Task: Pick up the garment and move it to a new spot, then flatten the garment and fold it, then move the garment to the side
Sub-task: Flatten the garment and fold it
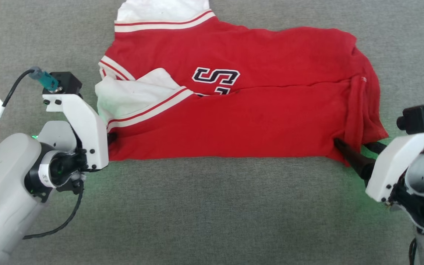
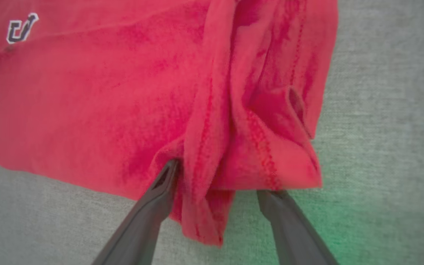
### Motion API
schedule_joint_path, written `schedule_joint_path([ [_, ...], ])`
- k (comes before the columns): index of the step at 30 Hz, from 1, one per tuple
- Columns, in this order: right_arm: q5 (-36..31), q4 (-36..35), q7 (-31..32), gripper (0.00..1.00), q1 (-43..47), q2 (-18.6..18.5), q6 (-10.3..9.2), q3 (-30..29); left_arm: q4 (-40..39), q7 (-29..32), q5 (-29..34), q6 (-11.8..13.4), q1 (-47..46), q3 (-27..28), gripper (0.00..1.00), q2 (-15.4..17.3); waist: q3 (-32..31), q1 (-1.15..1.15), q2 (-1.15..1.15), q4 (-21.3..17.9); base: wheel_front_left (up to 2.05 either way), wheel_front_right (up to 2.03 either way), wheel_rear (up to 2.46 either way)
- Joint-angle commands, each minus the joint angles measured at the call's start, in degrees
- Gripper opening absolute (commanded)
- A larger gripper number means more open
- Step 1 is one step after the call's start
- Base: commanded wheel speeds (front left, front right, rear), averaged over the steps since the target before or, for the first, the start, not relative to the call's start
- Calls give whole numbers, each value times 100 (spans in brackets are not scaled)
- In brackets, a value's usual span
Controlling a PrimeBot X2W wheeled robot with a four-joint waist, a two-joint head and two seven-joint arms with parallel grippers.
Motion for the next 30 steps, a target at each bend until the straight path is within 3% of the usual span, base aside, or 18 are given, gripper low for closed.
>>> schedule_joint_path([
  [1,-60,170,153,100,-73,-13,-1,85,151,122,-5,-62,350,-350,0,-257,35,0,-1,64,0,0,0],
  [4,-168,495,473,100,-254,-39,0,222,218,95,-1,-113,308,-365,0,-340,59,0,-1,135,0,0,0],
  [5,-176,598,584,44,-299,-38,-1,255,238,71,1,-132,302,-359,0,-355,68,0,-1,155,0,0,0],
  [6,-185,673,662,0,-314,-27,-1,268,255,55,-9,-142,298,-350,0,-376,71,0,-1,174,0,0,0],
  [11,-164,714,962,0,-398,-219,-1,312,299,-32,-47,-169,309,-271,0,-373,76,0,-1,251,0,0,0],
  [17,61,220,1293,0,-280,-558,-2,127,6,-76,-139,28,439,-93,0,-122,-1,0,-1,324,0,0,0],
  [23,279,-447,1737,0,8,-822,-1,-136,-721,-83,-221,359,713,46,0,233,-135,0,-1,434,0,0,0],
  [30,524,-1162,2333,0,605,-918,-2,-495,-1674,-166,-336,913,1319,138,0,625,-257,0,-1,552,0,0,0],
])
